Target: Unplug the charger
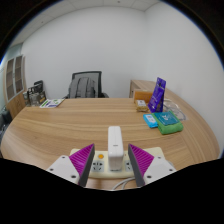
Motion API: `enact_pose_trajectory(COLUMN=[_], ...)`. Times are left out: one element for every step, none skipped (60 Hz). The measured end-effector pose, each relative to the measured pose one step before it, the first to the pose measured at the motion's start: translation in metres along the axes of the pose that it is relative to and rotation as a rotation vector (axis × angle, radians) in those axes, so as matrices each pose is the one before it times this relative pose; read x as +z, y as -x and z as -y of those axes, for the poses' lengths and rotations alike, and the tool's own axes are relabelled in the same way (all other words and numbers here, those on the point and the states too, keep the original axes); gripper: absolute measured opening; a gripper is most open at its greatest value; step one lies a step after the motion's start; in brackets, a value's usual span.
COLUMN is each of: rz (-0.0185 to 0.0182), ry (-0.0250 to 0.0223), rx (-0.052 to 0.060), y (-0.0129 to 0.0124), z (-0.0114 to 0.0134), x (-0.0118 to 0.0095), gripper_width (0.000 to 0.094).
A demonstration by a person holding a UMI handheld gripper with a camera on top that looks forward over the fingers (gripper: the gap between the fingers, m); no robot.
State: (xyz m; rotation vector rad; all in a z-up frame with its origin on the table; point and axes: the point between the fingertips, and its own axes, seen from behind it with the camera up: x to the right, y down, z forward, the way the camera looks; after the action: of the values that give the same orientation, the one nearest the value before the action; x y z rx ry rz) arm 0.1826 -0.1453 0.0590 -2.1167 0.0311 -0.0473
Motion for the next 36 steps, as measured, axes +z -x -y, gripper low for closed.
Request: enact_pose_trajectory(rz=[0.00392, 0.00121, -0.00054, -0.00315, -0.00651, -0.00941, -0.02004, -0.01766, 0.00139, 0.00386, 0.00333, 0.00445, 0.00684, 0.00798, 0.00831, 0.00581, 0.00503, 0.00399, 0.00468, 0.00307, 0.00158, 0.00218, 0.00172, 0.00258, 0.00207, 0.00127, 0.00253, 0.00084, -0.00075, -0.00434, -0.00573, -0.00596, -0.00441, -0.00169, 0.00131, 0.00453], ry=[0.00331, 0.00054, -0.00214, -0.00497, -0.0082, -0.01057, -0.00588, -0.00368, -0.00227, -0.00041, -0.00131, 0.0008, 0.00203, 0.0025, 0.00351, 0.00303, 0.00471, 0.00484, 0.00399, 0.00232, 0.00255, 0.00306, 0.00327, 0.0028, 0.00243, 0.00039, 0.00428, -0.02314, -0.02793, -0.04268, -0.05365, -0.05402, -0.05517, -0.04816, -0.04196, -0.03626], rx=[0.0031, -0.002, -0.0041, -0.0069, -0.0096, -0.0115, -0.0095, -0.0117, -0.0004, 0.0024, 0.004, 0.0042, 0.0032, 0.0029, 0.0038, 0.0043, 0.004, 0.0027, 0.0019, -0.0015, -0.003, -0.0028, -0.0005, 0.0018, 0.003, 0.0043, 0.0055, 0.0028, -0.0036, -0.0109, -0.0181, -0.0224, -0.0222, -0.0166, -0.006, 0.0051], y=[-0.00001, -0.00008, -0.00022, -0.00067, -0.00138, -0.00207, -0.00615, -0.00128, 0.00017, 0.00076, 0.00042, 0.0006, 0.00075, 0.00064, 0.00034, 0.00073, 0.0, -0.00036, 0.00013, 0.00064, -0.00034, 0.00046, 0.0, 0.00012, -0.0001, -0.0002, -0.0002, -0.0002, -0.00152, -0.00092, -0.0019, -0.00224, -0.00205, -0.00216, -0.00233, -0.00223], z=[-0.00025, -0.00095, 0.00049, 0.00123, 0.00202, 0.00248, 0.00306, 0.00078, -0.00023, -0.00047, 0.00008, -0.00024, -0.00013, 0.00006, 0.00002, -0.00018, 0.00004, -0.0002, -0.00008, -0.00061, 0.00012, -0.00055, -0.00013, 0.00002, 0.00036, 0.00143, 0.00325, 0.00984, 0.01313, 0.01799, 0.02248, 0.02437, 0.02502, 0.02453, 0.02304, 0.02163], x=[0.00356, 0.00269, 0.00218, 0.00161, 0.00119, 0.00102, 0.00107, 0.00052, 0.0002, -0.00012, -0.00022, -0.00018, -0.0001, -0.00003, 0.00009, -0.00047, 0.00029, 0.00026, 0.00019, -0.00196, 0.00074, -0.00084, -0.00005, 0.00001, -0.0001, -0.00038, -0.00056, -0.00248, -0.00555, -0.00616, -0.00628, -0.0061, -0.00508, -0.00405, -0.0023, -0.00139], gripper_width=[0.0635, 0.0592, 0.0544, 0.0485, 0.0419, 0.0335, 0.0273, 0.0237, 0.0237, 0.0226, 0.0221, 0.0211, 0.0201, 0.019, 0.0178, 0.017, 0.0162, 0.0157, 0.015, 0.0143, 0.0139, 0.0134, 0.013, 0.0128, 0.0127, 0.0126, 0.0124, 0.0124, 0.0125, 0.0125, 0.0125, 0.0125, 0.0125, 0.0125, 0.0123, 0.0123])
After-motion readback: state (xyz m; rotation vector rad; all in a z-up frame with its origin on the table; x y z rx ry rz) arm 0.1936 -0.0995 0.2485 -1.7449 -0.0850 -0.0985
